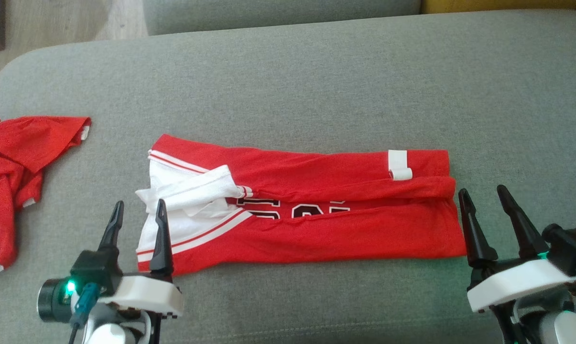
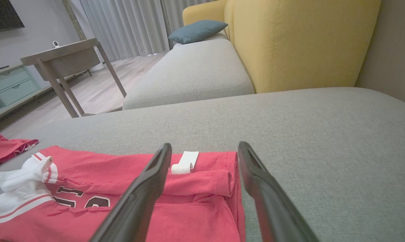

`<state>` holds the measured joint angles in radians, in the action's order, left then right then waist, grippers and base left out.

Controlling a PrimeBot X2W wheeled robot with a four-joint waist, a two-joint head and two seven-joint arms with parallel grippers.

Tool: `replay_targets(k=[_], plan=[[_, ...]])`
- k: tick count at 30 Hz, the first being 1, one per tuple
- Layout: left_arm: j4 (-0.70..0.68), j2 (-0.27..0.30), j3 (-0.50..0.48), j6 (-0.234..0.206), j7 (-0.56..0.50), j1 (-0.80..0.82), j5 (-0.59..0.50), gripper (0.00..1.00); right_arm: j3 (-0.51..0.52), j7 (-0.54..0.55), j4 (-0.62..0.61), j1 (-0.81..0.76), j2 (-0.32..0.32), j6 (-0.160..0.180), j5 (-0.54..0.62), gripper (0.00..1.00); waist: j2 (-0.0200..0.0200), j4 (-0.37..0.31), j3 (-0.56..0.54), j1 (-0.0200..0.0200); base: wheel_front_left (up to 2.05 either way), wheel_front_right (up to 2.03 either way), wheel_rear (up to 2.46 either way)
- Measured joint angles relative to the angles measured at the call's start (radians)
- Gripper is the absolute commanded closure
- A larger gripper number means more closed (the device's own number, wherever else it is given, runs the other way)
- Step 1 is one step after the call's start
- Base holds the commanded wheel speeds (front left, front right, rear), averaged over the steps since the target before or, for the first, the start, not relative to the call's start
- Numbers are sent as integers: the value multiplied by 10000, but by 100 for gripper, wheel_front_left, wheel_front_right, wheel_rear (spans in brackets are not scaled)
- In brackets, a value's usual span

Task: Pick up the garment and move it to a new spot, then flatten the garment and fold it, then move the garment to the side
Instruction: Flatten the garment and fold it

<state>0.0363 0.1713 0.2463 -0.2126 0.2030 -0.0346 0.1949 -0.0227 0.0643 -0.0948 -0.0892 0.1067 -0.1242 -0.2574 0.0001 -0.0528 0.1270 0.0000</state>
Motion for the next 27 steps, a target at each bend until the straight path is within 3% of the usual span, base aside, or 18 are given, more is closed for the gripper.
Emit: replay_targets(k=[14,27], plan=[[-27,38,203,-61,-2,221,0,0,96,253,245,78,-17,0,21,0,0,97,322,0,0,0,0],[54,-286,777,199,245,1875,-192,0,376,443,2911,2487,717,2,-328,0,0,599,1607,0,0,0,0]])
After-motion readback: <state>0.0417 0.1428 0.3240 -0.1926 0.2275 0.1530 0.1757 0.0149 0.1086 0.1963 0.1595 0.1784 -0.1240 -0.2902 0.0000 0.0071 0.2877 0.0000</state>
